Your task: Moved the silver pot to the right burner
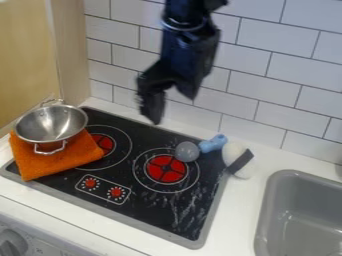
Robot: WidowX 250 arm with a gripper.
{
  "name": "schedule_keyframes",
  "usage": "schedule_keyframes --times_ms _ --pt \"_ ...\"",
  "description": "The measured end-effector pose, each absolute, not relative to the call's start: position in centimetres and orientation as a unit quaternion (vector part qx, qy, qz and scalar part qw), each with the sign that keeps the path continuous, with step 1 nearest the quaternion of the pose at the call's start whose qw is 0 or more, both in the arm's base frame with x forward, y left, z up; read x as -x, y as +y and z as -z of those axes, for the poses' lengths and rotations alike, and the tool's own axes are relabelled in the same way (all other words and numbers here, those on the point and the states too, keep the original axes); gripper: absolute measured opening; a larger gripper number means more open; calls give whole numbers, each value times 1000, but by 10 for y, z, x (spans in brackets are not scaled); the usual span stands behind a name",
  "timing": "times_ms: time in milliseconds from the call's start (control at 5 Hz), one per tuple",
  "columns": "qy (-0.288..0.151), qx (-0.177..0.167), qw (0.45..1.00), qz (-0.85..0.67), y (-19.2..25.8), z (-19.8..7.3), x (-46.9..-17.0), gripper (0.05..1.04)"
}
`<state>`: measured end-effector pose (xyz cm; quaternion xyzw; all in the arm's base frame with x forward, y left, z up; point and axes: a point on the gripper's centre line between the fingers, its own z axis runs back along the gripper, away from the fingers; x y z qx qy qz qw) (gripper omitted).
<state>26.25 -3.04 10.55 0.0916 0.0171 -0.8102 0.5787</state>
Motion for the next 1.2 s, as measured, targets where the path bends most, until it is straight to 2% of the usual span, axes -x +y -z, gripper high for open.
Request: schedule_keyframes --times_ms 200,400,600,800,1200 --pt "61 -57 516 852 -8 -112 -254 999" --pt "75 -40 449 890 5 -114 -260 999" --pt "90 -46 396 912 22 -115 -262 999" --pt "130 -67 346 927 37 -112 -269 999" --pt "221 -64 279 932 65 -87 -276 999"
